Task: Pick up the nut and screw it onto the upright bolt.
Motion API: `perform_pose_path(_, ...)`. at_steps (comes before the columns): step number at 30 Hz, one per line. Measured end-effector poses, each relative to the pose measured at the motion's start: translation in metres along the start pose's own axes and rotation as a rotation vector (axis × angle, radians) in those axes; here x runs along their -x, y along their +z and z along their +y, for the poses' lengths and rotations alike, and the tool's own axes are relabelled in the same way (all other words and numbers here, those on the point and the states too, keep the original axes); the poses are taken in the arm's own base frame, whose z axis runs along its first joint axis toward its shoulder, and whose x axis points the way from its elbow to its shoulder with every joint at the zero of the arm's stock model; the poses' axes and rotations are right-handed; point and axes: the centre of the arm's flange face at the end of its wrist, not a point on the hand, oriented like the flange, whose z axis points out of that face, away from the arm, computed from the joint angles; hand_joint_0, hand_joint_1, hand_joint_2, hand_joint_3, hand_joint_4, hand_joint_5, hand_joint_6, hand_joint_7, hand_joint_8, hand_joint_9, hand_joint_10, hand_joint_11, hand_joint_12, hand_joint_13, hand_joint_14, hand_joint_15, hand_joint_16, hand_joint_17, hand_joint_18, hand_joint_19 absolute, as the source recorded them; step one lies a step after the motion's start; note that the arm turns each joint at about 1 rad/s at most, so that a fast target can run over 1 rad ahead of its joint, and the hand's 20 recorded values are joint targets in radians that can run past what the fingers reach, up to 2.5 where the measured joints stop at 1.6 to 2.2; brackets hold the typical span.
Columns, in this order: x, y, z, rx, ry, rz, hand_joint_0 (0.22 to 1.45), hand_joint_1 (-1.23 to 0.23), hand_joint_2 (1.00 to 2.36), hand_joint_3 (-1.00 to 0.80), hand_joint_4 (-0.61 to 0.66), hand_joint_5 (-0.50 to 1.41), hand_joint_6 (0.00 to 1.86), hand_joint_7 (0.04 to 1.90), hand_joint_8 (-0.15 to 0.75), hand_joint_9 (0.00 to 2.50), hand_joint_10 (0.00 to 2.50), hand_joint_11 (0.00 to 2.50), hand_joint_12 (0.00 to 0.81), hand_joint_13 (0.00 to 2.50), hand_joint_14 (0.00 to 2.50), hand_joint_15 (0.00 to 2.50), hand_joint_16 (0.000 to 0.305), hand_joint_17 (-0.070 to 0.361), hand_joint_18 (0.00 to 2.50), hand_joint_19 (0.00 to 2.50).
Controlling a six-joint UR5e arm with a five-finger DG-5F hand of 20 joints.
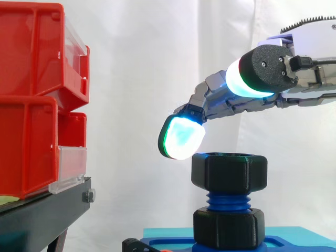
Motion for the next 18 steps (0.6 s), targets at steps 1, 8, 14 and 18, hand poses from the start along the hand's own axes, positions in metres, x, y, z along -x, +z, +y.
perform_pose_path(1, 0.000, 0.000, 0.000, 0.001, 0.000, 0.000, 0.45, -0.13, 1.00, -0.50, 0.13, -0.20, 0.50, 0.69, 0.211, 0.24, 0.00, 0.00, 0.349, 0.22, 0.00, 0.00, 0.040, 0.091, 0.00, 0.00)
perform_pose_path(8, 0.000, -0.001, 0.001, 0.002, -0.008, 0.007, 0.46, -0.13, 1.00, -0.50, 0.14, -0.19, 0.50, 0.71, 0.216, 0.26, 0.00, 0.00, 0.348, 0.23, 0.00, 0.00, 0.041, 0.091, 0.00, 0.00)
perform_pose_path(14, 0.004, 0.000, 0.013, 0.000, -0.033, -0.001, 0.46, -0.13, 1.00, -0.50, 0.16, -0.18, 0.50, 0.73, 0.223, 0.29, 0.00, 0.00, 0.349, 0.25, 0.00, 0.00, 0.040, 0.091, 0.00, 0.00)
perform_pose_path(18, 0.002, -0.001, 0.021, -0.002, -0.039, 0.006, 0.46, -0.13, 1.00, -0.50, 0.18, -0.17, 0.50, 0.77, 0.231, 0.31, 0.00, 0.00, 0.348, 0.27, 0.00, 0.00, 0.040, 0.090, 0.00, 0.00)
